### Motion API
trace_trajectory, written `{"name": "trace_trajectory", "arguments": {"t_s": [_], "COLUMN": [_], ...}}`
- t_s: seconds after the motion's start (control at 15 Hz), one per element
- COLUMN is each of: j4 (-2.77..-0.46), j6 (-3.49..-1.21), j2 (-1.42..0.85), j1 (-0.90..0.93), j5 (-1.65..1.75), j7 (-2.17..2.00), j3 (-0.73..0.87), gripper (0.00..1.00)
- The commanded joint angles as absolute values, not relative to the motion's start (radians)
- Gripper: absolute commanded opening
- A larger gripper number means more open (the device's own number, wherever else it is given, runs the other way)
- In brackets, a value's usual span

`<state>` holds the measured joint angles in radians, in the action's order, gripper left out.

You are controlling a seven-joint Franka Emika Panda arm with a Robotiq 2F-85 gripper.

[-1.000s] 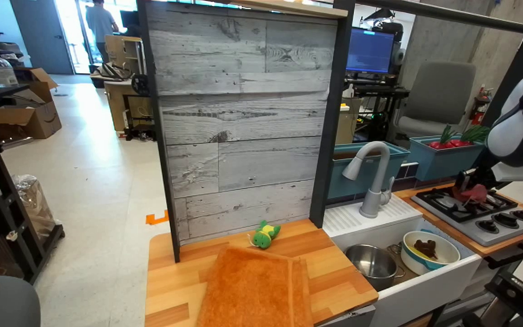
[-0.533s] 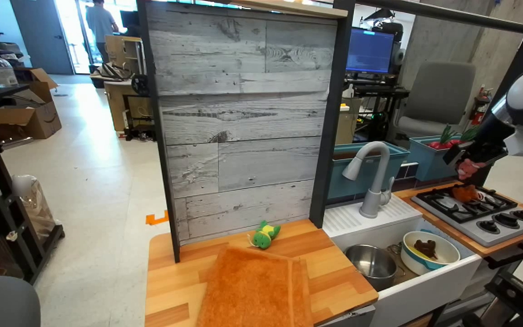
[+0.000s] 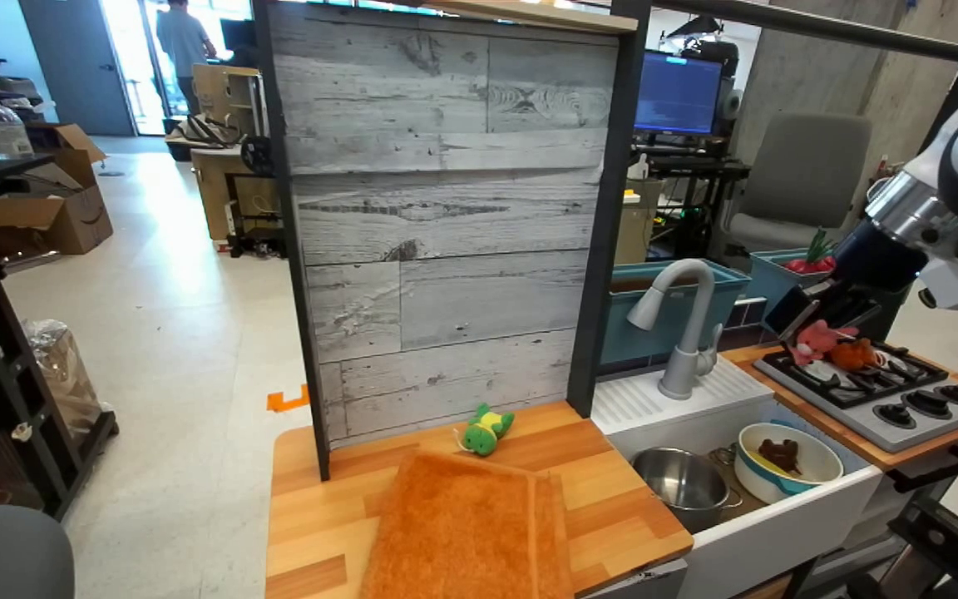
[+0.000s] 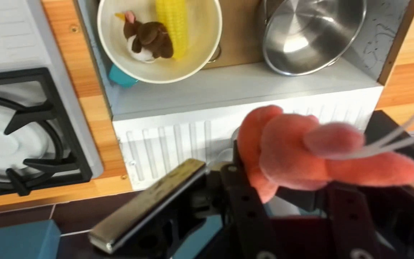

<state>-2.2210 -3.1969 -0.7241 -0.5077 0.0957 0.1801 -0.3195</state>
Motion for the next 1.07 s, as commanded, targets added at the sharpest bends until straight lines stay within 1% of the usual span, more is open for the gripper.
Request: {"name": "trace_trajectory", "arguments": {"t_s": [0.0,0.4,0.47,0.53,0.6,0.67,0.73,0.87,0.93,1.0], "j4": [-2.217,-2.188,-2.182,-2.176,-2.171,-2.167,-2.189,-2.176,-2.174,-2.173], "j6": [-3.160,-3.167,-3.178,-3.183,-3.193,-3.204,-3.182,-3.183,-3.183,-3.183], "j2": [-0.721,-0.782,-0.794,-0.803,-0.810,-0.815,-0.800,-0.811,-0.812,-0.812], "j1": [-0.452,-0.322,-0.295,-0.272,-0.255,-0.232,-0.269,-0.243,-0.241,-0.241], "j5": [0.091,0.076,0.072,0.068,0.067,0.068,0.076,0.073,0.073,0.073], "j7": [0.173,0.146,0.134,0.124,0.118,0.112,0.125,0.118,0.118,0.118], "j3": [-0.308,-0.287,-0.274,-0.261,-0.250,-0.231,-0.263,-0.245,-0.242,-0.241], "gripper": [0.03,0.03,0.16,0.38,0.41,0.41,0.23,0.38,0.41,0.66]}}
